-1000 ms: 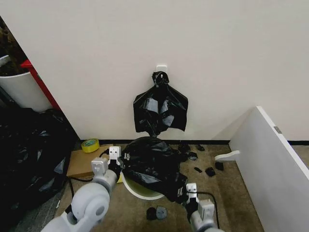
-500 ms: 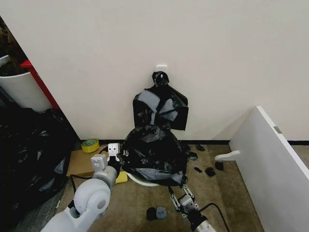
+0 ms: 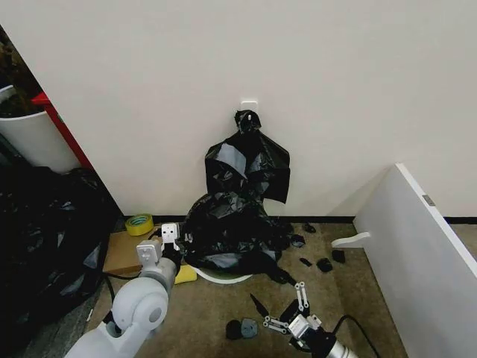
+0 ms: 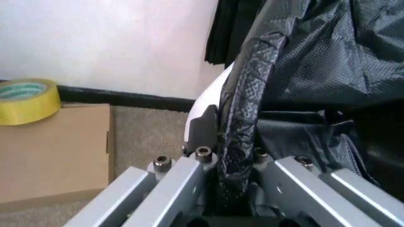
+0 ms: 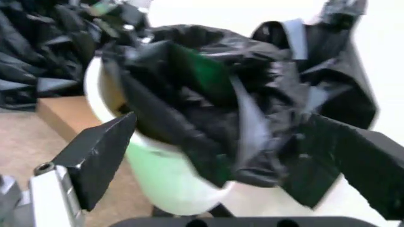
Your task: Place the garbage bag over the trash bin.
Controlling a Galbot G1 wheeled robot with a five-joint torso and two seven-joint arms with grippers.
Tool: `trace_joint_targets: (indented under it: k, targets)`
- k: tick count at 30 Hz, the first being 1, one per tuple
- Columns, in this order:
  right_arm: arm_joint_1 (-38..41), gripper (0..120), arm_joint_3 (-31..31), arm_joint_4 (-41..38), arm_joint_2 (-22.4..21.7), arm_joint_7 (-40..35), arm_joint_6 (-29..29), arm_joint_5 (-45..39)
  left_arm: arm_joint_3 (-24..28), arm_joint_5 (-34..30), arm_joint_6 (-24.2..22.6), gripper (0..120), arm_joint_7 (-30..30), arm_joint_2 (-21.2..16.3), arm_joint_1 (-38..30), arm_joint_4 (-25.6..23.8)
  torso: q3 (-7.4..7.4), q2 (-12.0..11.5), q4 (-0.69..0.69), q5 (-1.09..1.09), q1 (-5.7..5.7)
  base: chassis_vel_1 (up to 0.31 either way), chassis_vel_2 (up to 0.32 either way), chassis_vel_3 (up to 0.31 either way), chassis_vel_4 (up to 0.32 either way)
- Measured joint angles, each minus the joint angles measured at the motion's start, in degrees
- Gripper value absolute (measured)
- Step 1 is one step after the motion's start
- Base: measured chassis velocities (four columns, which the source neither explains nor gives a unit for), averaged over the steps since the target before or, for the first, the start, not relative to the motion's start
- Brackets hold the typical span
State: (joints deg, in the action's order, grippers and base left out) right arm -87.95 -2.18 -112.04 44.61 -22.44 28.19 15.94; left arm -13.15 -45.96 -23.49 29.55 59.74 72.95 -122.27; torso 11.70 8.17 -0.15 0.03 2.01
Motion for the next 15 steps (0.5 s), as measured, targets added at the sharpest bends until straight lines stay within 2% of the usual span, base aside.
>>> trace_joint_targets:
  k: [5, 10, 14, 15]
  targets:
    - [-0.3, 100, 0.2, -2.5, -0.1, -1.1, -2.6, -1.9, -0.1, 0.4, 0.0, 0, 0.0, -0.2, 0.5, -0.4, 0.00, 0.0, 0.00, 0.00, 0.00, 0.000, 0.000, 0.000, 0.000]
    - [1.5, 94, -1.0, -3.5, 0.2, -0.5, -5.5, -4.0, 0.0, 1.2, 0.1, 0, 0.1, -0.2, 0.9, -0.6, 0.00, 0.0, 0.01, 0.00, 0.00, 0.000, 0.000, 0.000, 0.000]
    - [2.7, 80, -1.7, -3.7, -0.3, -0.1, -8.8, -4.9, 0.0, 1.4, 0.2, 0, 0.1, -0.2, 1.2, -0.9, 0.00, 0.0, 0.00, 0.00, 0.00, 0.000, 0.000, 0.000, 0.000]
    - [3.1, 73, -1.9, -3.8, -0.5, 0.0, -9.8, -5.0, 0.0, 1.6, 0.3, 0, 0.1, -0.2, 1.2, -1.0, 0.00, 0.0, 0.00, 0.00, 0.00, 0.000, 0.000, 0.000, 0.000]
